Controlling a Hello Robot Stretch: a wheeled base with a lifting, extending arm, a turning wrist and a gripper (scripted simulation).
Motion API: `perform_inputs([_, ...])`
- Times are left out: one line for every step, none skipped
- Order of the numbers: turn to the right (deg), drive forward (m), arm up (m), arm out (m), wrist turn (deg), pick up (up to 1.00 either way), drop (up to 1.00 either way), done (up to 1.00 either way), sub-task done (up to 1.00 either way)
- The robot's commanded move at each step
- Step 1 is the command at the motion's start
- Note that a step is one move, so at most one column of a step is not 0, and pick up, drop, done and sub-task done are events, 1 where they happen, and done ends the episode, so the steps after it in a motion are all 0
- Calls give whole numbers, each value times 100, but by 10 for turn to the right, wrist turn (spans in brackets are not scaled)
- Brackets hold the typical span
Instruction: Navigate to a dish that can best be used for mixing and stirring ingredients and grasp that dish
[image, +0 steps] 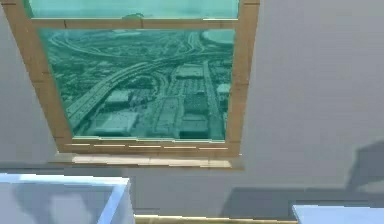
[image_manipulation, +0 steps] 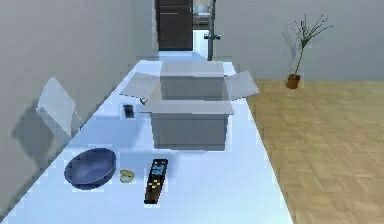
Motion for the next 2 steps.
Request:
perform_inputs([0, 50, 0, 0, 0, 0, 0, 0, 0])
perform_inputs([90, 0, 0, 0, 0, 0, 0, 0, 0])
